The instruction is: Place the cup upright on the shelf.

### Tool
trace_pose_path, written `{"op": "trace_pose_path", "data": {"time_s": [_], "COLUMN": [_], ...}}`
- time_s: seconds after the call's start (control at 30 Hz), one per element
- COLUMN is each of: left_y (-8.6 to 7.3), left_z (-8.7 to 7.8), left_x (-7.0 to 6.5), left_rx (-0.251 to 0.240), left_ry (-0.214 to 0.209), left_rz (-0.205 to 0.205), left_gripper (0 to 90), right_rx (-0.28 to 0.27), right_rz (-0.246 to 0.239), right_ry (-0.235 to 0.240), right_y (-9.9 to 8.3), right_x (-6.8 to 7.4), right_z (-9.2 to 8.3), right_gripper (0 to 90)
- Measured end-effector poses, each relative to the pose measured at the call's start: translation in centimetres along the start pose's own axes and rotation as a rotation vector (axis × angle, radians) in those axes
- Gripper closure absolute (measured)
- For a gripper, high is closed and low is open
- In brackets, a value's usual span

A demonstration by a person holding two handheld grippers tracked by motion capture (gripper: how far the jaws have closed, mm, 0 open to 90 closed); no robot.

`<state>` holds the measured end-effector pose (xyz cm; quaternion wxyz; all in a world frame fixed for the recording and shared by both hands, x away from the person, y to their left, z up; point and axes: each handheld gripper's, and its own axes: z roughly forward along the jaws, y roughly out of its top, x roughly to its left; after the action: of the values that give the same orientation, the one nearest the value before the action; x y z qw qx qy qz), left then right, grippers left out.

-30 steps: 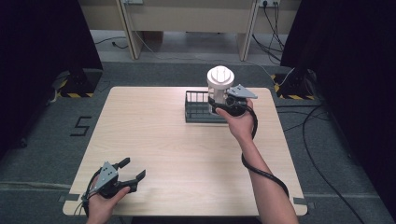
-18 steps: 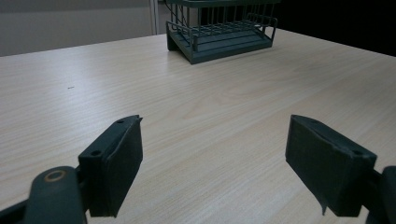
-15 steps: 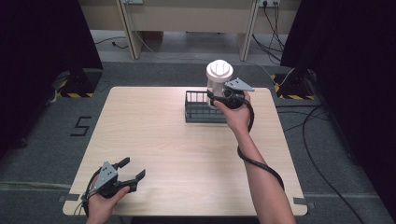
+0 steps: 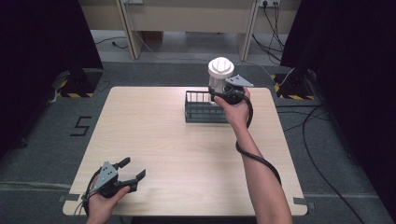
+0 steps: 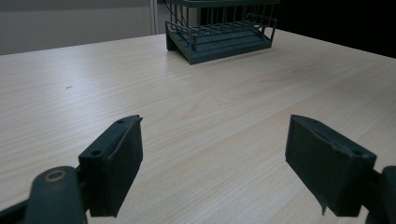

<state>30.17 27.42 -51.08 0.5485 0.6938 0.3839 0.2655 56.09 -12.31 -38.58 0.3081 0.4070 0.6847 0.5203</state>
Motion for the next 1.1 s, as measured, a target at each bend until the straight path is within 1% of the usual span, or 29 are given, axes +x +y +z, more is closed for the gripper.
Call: {"op": "trace_pose_path", "data": {"time_s": [0.3,0.5,0.57,1.1], "left_y": [0.0,0.0,0.0,0.0], "left_z": [0.1,0.1,0.0,0.0], "left_x": [0.0,0.0,0.0,0.0], "left_rx": [-0.001,-0.002,-0.003,-0.003], "left_ry": [-0.004,-0.006,-0.007,-0.010], "left_rz": [-0.002,-0.002,-0.002,-0.003], "left_gripper": [18.7,18.8,18.9,19.1], "right_rx": [0.014,0.018,0.019,0.059], "right_rz": [0.015,0.026,0.033,0.043], "right_ry": [-0.018,-0.020,-0.023,-0.037], "right_y": [-0.1,-0.2,-0.4,-1.7], "right_x": [-0.2,-0.2,-0.3,-0.3], "right_z": [1.2,1.8,2.0,3.5], "right_gripper": [18.3,18.3,18.3,18.3]}}
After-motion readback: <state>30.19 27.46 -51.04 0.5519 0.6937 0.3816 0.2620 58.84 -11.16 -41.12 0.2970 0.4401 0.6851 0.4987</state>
